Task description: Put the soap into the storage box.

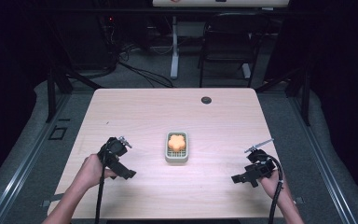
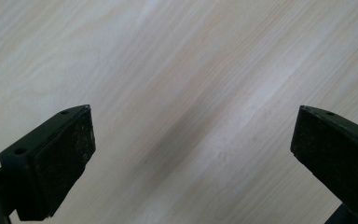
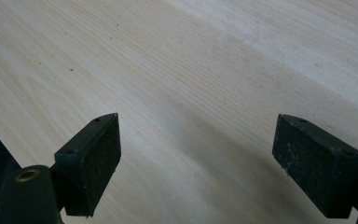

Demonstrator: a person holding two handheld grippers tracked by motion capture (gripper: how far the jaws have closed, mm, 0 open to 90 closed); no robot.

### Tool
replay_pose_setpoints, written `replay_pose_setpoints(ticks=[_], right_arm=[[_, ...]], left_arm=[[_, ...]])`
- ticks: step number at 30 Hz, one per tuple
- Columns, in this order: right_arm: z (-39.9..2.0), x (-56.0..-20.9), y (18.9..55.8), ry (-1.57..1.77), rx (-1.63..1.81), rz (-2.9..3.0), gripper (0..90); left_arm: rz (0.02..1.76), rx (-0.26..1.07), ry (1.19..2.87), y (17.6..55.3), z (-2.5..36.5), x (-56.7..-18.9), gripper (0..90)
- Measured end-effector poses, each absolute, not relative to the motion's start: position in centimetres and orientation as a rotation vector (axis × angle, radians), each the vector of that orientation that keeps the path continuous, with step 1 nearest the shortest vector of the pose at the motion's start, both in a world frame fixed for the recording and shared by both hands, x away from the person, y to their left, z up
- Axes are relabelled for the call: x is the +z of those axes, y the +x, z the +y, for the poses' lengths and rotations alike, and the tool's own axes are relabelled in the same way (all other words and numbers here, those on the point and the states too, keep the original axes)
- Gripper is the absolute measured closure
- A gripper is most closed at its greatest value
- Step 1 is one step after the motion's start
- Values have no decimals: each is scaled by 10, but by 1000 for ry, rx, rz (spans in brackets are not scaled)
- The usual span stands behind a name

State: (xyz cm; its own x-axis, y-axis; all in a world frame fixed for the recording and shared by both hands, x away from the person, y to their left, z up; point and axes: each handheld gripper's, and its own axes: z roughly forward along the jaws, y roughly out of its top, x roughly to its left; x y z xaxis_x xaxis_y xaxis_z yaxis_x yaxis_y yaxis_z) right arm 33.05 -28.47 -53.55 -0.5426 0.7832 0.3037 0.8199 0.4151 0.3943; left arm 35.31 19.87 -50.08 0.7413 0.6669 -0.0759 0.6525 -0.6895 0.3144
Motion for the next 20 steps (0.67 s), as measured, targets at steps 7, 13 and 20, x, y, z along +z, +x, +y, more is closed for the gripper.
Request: replay_pose_setpoints(ticks=[7, 13, 20], right_arm=[[-284, -536, 330, -1469, -774, -2586, 151], [-285, -535, 331, -1462, -775, -2588, 150], [-285, -535, 331, -1455, -773, -2590, 151]], left_arm=[[1091, 30, 2590, 340, 216, -516, 0], [1103, -4, 2545, 339, 221, -522, 0], [1126, -6, 2531, 341, 224, -523, 0]])
